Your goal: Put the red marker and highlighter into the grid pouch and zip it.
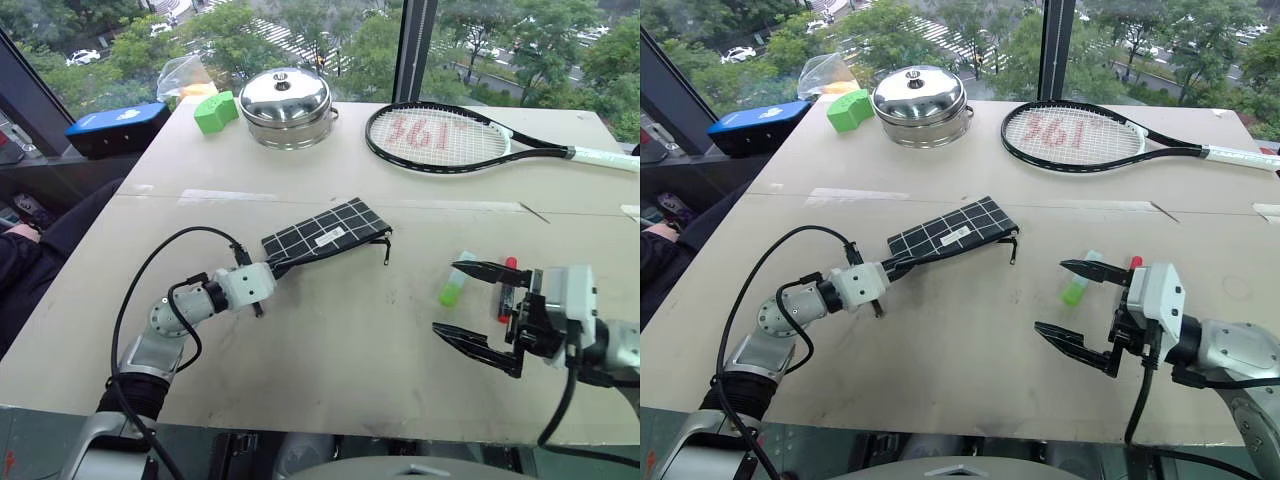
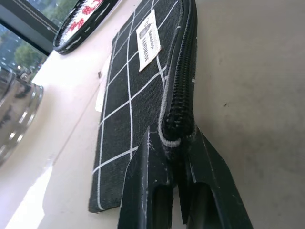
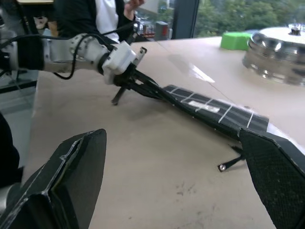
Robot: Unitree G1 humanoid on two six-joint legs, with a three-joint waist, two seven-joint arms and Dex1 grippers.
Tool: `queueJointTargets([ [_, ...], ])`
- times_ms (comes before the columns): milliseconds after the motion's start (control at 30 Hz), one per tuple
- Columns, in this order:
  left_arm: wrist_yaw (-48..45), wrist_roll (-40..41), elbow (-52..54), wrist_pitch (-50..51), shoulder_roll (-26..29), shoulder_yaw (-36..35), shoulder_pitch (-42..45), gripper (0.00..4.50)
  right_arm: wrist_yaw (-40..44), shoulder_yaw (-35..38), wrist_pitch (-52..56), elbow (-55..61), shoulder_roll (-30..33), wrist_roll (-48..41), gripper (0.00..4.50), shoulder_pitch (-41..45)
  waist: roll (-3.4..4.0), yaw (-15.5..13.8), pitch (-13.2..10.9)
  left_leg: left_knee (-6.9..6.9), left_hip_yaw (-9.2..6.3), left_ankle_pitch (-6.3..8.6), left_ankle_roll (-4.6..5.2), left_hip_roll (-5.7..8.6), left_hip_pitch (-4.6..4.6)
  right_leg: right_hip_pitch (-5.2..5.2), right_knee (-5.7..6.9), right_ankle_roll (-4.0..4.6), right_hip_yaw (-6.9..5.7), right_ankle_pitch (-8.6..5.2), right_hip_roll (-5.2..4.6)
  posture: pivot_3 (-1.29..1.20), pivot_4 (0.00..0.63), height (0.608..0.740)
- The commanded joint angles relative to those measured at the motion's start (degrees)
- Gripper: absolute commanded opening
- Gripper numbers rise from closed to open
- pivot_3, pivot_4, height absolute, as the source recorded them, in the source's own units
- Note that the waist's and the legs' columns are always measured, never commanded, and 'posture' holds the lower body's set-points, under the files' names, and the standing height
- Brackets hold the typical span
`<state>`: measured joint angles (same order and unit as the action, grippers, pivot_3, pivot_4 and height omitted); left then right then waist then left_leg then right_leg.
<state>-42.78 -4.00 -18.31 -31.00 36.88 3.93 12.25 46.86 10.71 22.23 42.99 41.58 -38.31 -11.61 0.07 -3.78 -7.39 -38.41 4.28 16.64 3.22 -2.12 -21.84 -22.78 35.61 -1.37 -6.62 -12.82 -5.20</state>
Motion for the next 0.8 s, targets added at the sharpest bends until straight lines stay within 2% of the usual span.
queueJointTargets([
  [33,-1.8,2.8,4.6,4.0,-1.5,1.7,-1.1,0.08,-8.0,-3.4,5.8,1.5,-1.2,1.6,4.5,3.1,-0.1,0.2,0.0,0.0,0.02,0.01,0.01,0.0,-0.01,-0.01,0.0,0.0,0.01,0.0,0.08,0.0,0.15,0.74],
  [133,-2.4,5.4,10.0,9.0,-2.1,1.2,-1.6,0.08,-18.7,-8.8,16.2,0.4,-2.9,6.3,4.5,9.6,-0.3,0.7,-0.1,0.0,0.01,0.01,0.01,-0.01,-0.07,-0.01,0.0,0.02,0.02,0.01,0.13,0.0,0.15,0.74],
  [200,-2.8,7.0,13.7,12.6,-2.4,1.0,-1.9,0.08,-23.3,-11.4,24.6,-2.0,-5.0,5.1,4.5,14.7,-0.5,1.6,-0.3,0.0,0.0,0.0,0.0,-0.05,-0.08,-0.04,0.02,0.03,0.02,0.02,0.06,0.0,0.15,0.74],
  [367,-3.1,8.1,18.9,17.2,-2.8,1.0,-3.1,0.08,-36.9,-8.7,41.2,-11.9,-18.8,2.6,4.5,26.1,-0.58,2.4,-0.2,0.04,-0.05,-0.01,-0.04,-0.1,-0.12,-0.14,0.11,0.06,0.02,0.03,0.1,0.0,0.15,0.74],
  [533,-2.8,7.7,20.2,18.2,-3.6,1.4,-4.0,0.08,-40.4,-6.0,45.8,-17.2,-24.5,3.4,4.5,31.5,-0.55,2.8,-0.3,0.06,-0.03,-0.09,-0.16,-0.03,-0.22,-0.22,0.2,0.04,-0.08,0.03,0.24,0.0,0.15,0.74],
  [633,-2.8,7.4,20.3,17.9,-3.9,1.5,-4.7,0.0,-40.8,-5.4,45.3,-18.9,-25.4,4.5,3.63,33.0,-0.54,3.0,-0.3,0.06,0.06,-0.08,-0.15,-0.01,-0.24,-0.25,0.18,0.02,-0.01,0.04,0.26,0.0,0.15,0.74],
  [800,-2.8,7.1,20.7,17.5,-4.0,1.6,-5.7,0.0,-40.0,-5.4,44.4,-19.0,-25.4,5.0,1.08,33.9,-0.53,3.0,-0.3,0.08,0.04,-0.03,-0.07,-0.03,-0.2,-0.26,0.22,0.02,-0.02,0.03,0.29,0.0,0.15,0.74],
])
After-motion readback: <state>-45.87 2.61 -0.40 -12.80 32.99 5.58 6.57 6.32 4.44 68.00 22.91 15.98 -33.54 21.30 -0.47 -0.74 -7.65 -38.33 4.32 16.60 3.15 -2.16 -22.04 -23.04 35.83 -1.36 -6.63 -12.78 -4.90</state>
